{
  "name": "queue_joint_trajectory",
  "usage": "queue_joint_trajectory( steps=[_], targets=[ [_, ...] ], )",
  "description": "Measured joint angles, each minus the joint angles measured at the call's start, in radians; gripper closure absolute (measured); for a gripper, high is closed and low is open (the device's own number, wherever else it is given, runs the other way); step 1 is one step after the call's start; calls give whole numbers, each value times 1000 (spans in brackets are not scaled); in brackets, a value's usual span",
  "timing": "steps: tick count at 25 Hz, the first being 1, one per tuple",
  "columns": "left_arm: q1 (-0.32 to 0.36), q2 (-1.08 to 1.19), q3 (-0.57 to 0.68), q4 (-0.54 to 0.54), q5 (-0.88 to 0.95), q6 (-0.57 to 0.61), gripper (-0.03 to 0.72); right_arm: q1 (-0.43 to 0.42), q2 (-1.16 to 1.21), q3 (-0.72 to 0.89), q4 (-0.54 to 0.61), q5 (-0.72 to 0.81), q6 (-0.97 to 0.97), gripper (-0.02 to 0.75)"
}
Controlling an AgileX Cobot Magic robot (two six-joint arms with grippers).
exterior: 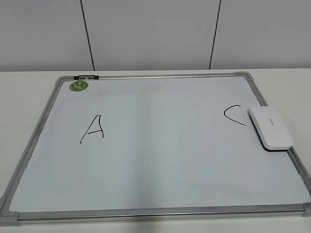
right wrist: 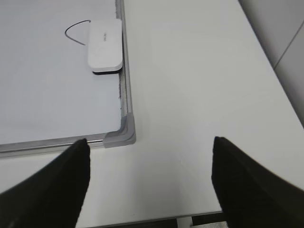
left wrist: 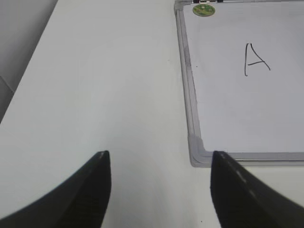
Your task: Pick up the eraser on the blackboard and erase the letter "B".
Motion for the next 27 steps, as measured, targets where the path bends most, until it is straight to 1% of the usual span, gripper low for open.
queue_joint_trajectory(
  steps=[3, 5, 27],
  targets=[
    [31, -12, 0, 0, 0, 0, 195, -56, -22, 0, -4, 0, 0, 146],
    [40, -18, 0, 0, 0, 0, 195, -72, -25, 0, -6, 0, 0, 146],
    [42, -18, 0, -1, 0, 0, 197, -76, -25, 0, -10, 0, 0, 146]
  ],
)
